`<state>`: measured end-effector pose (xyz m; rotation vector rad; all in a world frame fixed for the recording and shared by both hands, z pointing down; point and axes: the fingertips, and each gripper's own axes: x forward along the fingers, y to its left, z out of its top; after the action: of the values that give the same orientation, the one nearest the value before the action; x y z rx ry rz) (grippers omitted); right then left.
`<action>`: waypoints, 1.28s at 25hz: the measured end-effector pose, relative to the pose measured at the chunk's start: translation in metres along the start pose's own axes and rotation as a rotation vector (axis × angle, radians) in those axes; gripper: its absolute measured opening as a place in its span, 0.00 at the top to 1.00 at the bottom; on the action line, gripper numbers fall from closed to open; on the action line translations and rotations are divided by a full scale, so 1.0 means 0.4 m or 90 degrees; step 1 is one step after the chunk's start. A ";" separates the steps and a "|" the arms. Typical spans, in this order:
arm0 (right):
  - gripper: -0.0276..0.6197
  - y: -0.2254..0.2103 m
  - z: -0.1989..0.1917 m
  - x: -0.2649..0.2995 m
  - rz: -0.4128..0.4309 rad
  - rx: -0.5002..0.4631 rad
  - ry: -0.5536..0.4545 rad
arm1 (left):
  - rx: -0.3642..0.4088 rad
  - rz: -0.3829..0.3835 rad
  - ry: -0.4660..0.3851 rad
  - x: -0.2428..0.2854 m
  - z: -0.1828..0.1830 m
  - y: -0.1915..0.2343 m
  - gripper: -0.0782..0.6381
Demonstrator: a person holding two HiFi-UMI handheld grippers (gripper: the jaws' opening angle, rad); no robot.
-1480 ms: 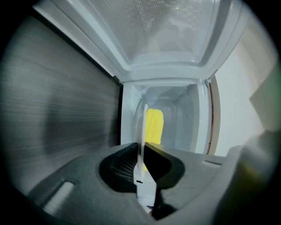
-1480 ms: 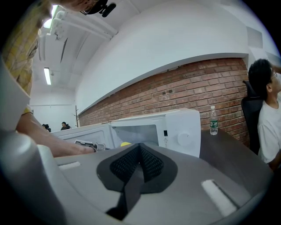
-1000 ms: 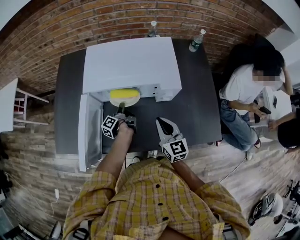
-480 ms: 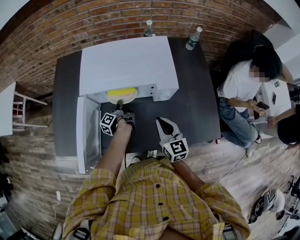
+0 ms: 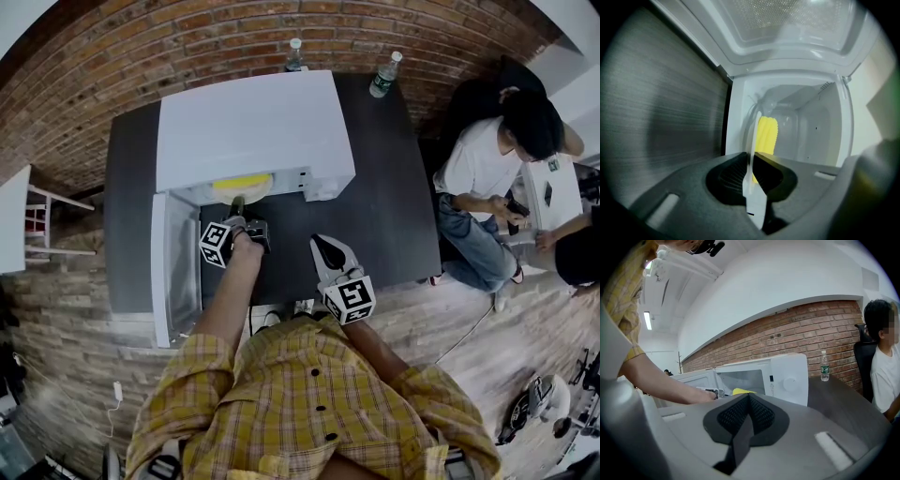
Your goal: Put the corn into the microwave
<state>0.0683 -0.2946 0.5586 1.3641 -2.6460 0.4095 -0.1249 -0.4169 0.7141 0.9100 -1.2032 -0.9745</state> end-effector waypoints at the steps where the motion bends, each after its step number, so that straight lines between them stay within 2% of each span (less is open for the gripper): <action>1: 0.96 0.002 0.001 0.001 0.001 0.000 0.000 | -0.001 0.000 -0.001 0.001 -0.001 -0.001 0.84; 7: 0.96 0.004 -0.004 0.007 0.009 0.008 0.002 | -0.016 -0.001 0.004 0.016 -0.001 0.003 0.83; 10: 0.96 0.004 -0.002 0.009 0.009 0.010 0.003 | -0.037 0.012 0.008 0.017 -0.001 0.013 0.77; 13: 0.96 0.006 -0.003 0.012 0.012 0.010 0.004 | -0.052 0.009 -0.004 0.018 0.002 0.011 0.72; 17: 0.96 0.010 -0.009 0.011 0.014 0.010 0.005 | -0.068 -0.001 -0.010 0.025 0.000 0.005 0.70; 24: 0.96 -0.003 -0.008 0.000 0.004 0.014 0.006 | -0.108 0.017 -0.037 0.035 0.003 0.017 0.67; 32: 0.96 -0.013 -0.006 -0.011 -0.003 0.015 0.006 | -0.095 0.012 -0.022 0.050 0.013 0.017 0.65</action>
<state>0.0751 -0.2934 0.5607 1.3722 -2.6381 0.4463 -0.1274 -0.4338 0.7277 0.7654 -1.1498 -1.0548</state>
